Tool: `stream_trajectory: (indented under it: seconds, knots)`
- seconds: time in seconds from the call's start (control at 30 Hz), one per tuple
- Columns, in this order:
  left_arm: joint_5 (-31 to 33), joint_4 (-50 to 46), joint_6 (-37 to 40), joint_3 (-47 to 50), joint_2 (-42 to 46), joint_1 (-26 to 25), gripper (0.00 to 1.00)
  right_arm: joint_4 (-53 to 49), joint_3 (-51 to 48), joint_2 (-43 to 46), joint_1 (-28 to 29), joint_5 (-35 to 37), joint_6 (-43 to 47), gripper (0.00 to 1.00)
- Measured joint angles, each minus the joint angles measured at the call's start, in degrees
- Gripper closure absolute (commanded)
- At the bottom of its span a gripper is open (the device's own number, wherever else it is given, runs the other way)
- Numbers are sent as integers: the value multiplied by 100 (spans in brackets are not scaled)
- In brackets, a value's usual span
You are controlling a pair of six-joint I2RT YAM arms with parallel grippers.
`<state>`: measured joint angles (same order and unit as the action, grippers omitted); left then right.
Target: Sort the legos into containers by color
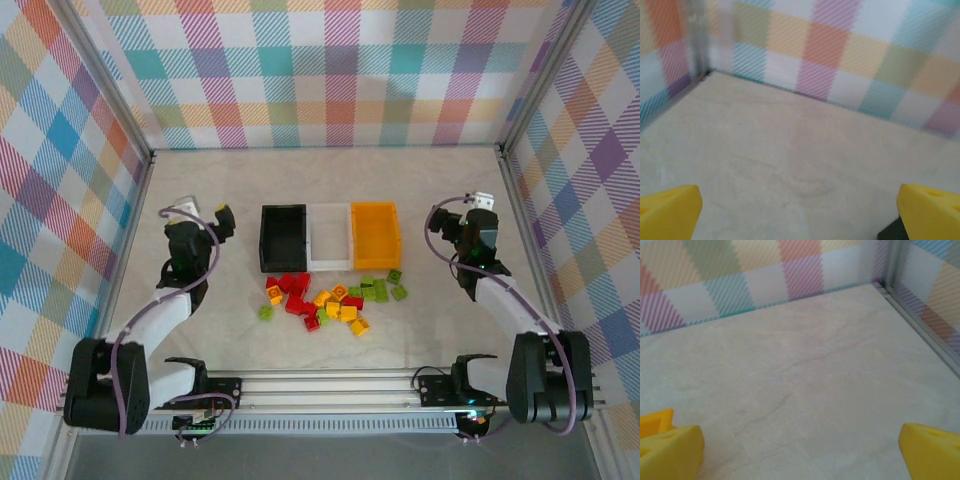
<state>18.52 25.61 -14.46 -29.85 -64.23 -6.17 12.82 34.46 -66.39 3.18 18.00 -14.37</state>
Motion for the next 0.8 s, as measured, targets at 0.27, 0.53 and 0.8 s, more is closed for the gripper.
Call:
stream_trajectory:
  seconds: [0.27,0.53,0.8]
  knots:
    - [540,-2258,-2844,-739,789,122,0,-1635,61,951,-166,-109,-2540,0]
    - [-664,-3801,-3042,-1285,920,-402,16,-2540,-168,1753,581,-1150,-2437,0]
    - [-1329,-4513,-2959,-868,1510,-1797,0,-3095,-328,1633,2083,-1692,-2170,7]
